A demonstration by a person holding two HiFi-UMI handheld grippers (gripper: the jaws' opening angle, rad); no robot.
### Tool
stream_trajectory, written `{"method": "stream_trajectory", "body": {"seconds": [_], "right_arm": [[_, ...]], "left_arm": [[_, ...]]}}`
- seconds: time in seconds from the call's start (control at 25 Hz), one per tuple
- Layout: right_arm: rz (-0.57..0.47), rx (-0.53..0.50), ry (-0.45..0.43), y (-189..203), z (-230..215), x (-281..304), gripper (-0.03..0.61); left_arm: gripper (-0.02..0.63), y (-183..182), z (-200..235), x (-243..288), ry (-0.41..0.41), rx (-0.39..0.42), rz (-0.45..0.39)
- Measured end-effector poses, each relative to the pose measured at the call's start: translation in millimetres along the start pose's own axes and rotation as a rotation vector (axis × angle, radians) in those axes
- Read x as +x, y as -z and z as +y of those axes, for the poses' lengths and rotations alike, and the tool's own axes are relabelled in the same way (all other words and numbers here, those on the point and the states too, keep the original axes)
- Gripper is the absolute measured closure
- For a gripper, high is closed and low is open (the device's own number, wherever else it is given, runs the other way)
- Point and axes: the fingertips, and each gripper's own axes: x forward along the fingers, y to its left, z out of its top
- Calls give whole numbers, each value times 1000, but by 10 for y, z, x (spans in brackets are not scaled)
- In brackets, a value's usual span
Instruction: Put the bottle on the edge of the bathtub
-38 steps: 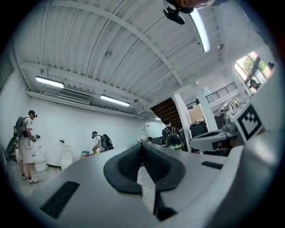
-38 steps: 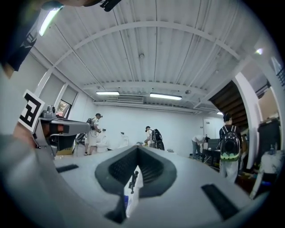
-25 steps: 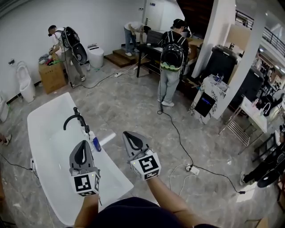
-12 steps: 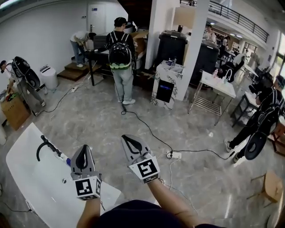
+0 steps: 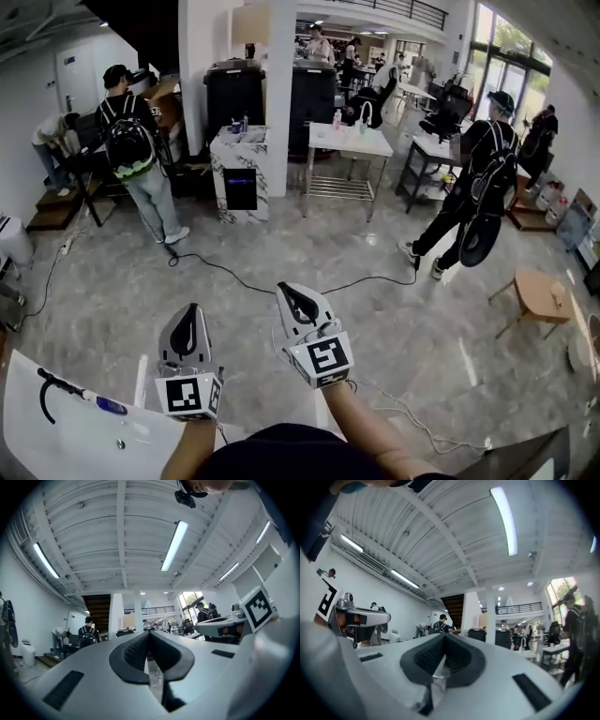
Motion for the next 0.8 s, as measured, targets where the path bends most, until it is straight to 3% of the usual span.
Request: {"method": "stream_trajectory", "body": {"seconds": [0.2, 0.48, 0.64, 0.8], "right_arm": [[38, -12, 206, 44, -818, -639, 577], [98, -33, 432, 93, -1557, -1443, 577], [101, -30, 485, 83, -1730, -1785, 577], [114, -31, 467, 133, -1764, -1898, 578]], "left_arm": [[611, -18, -848, 384, 202, -31, -25], [611, -68, -1662, 635, 380, -81, -42], [611, -65, -1931, 602, 413, -91, -39], [611, -70, -2095, 565, 416, -85, -41]]}}
